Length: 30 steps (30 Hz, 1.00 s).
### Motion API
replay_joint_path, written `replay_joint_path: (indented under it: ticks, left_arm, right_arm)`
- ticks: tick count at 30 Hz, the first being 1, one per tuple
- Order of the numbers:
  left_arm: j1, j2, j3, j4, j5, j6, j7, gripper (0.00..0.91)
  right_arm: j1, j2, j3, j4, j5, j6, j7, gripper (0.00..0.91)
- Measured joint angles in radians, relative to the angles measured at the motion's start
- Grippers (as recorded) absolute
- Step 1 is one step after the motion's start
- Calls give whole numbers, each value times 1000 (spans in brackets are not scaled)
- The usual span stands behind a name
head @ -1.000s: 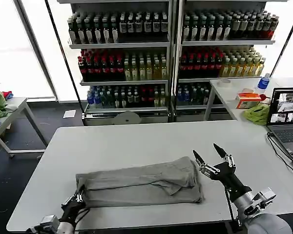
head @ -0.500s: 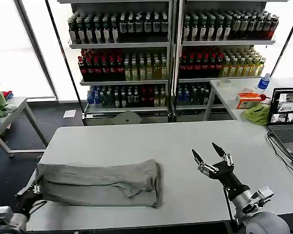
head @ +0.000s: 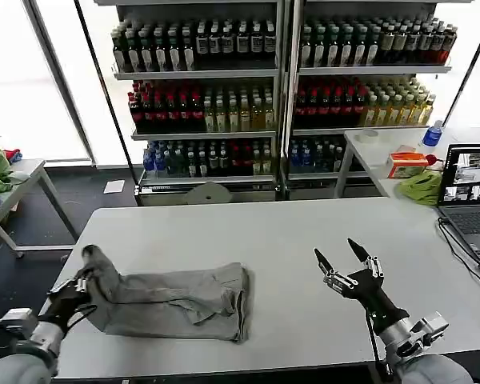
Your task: Fold and organize the clothes.
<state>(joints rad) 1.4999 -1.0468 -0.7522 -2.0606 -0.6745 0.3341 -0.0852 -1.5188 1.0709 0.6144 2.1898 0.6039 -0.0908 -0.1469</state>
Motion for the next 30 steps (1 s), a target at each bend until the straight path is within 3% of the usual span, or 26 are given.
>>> replay_joint_path:
  ticks: [12,25,26,27,29,30]
  left_arm:
    - [-109,-8,317,-53,-99,12,-150,10]
    - [-186,-105,530,-36,-128,16,-224,10]
    - [-187,-112,542,-33,-128,17,-226,151]
    - [-187,-119,553,-30,-126,18,-227,494]
    - [-187,-130,573,-24,-122,23,-229,907]
    - [-188,-135,580,-21,-119,24,-230,907]
  right_arm:
    - [-68,53,6,10,-52,28,-3,907]
    - [-125,50,33,12,-61,52,-9,907]
    - [-127,49,33,12,-62,52,-9,907]
    - [-128,48,33,12,-62,52,-9,907]
    - [-129,48,33,13,-63,52,-9,907]
    - [-129,48,34,14,-63,52,-10,907]
